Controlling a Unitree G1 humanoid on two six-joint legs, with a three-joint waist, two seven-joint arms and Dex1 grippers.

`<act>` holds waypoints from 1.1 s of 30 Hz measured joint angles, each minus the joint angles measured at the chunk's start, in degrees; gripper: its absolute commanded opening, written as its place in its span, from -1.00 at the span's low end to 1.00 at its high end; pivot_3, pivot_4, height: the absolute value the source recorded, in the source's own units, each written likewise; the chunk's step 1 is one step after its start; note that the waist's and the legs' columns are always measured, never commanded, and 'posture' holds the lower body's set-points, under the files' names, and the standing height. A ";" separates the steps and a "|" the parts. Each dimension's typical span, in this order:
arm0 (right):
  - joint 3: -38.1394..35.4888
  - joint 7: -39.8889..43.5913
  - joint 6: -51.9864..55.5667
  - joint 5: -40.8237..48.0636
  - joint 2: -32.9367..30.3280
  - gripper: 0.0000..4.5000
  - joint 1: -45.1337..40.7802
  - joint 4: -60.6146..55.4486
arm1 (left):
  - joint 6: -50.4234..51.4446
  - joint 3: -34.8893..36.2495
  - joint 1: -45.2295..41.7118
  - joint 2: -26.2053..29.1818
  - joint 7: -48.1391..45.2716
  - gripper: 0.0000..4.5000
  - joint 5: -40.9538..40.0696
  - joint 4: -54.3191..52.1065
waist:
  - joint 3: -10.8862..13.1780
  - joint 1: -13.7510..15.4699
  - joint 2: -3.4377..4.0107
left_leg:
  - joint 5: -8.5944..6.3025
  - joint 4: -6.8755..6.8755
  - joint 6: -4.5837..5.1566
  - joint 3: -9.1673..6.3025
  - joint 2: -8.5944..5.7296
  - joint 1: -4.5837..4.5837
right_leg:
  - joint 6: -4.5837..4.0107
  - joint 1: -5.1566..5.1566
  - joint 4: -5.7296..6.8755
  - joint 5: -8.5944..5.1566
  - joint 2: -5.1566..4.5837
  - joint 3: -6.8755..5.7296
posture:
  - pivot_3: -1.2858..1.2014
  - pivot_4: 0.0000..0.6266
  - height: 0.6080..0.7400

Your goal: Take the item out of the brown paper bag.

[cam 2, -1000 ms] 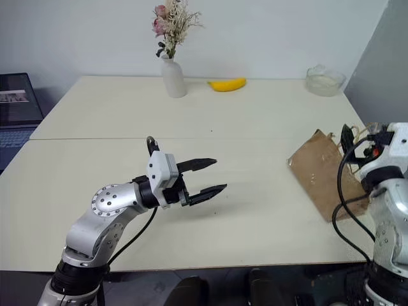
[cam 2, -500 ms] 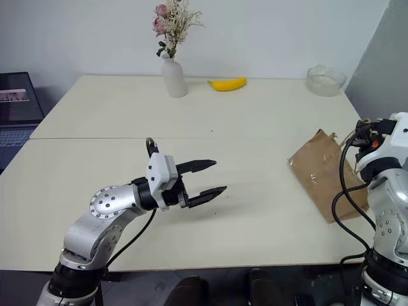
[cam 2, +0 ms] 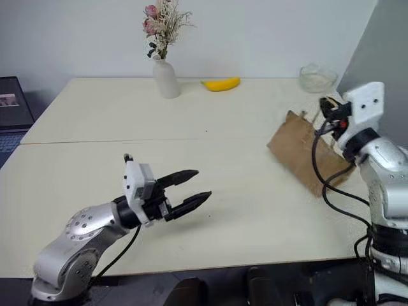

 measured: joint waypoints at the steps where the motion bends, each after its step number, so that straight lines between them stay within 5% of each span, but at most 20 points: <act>1: 2.03 2.18 -2.51 -1.08 0.16 -0.97 -2.51 3.37 | 0.09 0.66 1.25 0.28 0.46 0.53 -0.25 -0.49 | 0.00 0.04 0.00 | 0.00 0.00 0.00 0.03 0.01 0.00 | 0.00 0.00 0.00 0.00 0.00 0.00 | 0.03 -0.52 1.00; 7: 12.80 13.33 -18.47 -7.43 7.11 -0.97 -20.93 26.44 | -1.11 3.67 5.85 -0.92 6.13 0.53 0.87 -3.62 | 0.07 -0.06 0.06 | 0.00 -0.02 0.00 0.04 0.04 -0.03 | -0.05 -0.04 -0.05 0.03 0.00 0.06 | 0.03 -0.52 1.00; 17: 19.84 22.93 -44.41 -15.09 24.11 -0.97 -45.22 63.39 | -8.14 7.75 21.96 -5.59 13.34 0.53 8.06 -7.11 | 0.11 0.57 0.12 | -0.01 -0.09 0.00 -0.07 0.04 -0.15 | -0.51 -0.17 -0.09 0.12 -0.40 -0.06 | 0.03 -0.52 1.00; 22: 23.40 21.73 -54.61 -21.94 31.05 -0.97 -51.35 75.21 | -11.15 7.73 24.07 -8.38 16.77 0.53 11.77 -8.37 | 0.11 0.57 0.12 | -0.01 -0.06 0.00 -0.13 -0.02 -0.14 | -0.70 -0.16 -0.06 0.01 -0.50 -0.07 | 0.03 -0.52 1.00; 33: 30.00 10.61 -64.14 -36.42 33.21 -0.97 -56.51 82.40 | -11.79 4.20 26.69 -11.29 21.17 0.53 16.83 -11.28 | 0.11 0.40 0.12 | -0.01 -0.09 0.00 -0.12 -0.01 -0.12 | -0.70 -0.19 0.00 -0.04 -0.53 -0.08 | 0.03 -0.52 1.00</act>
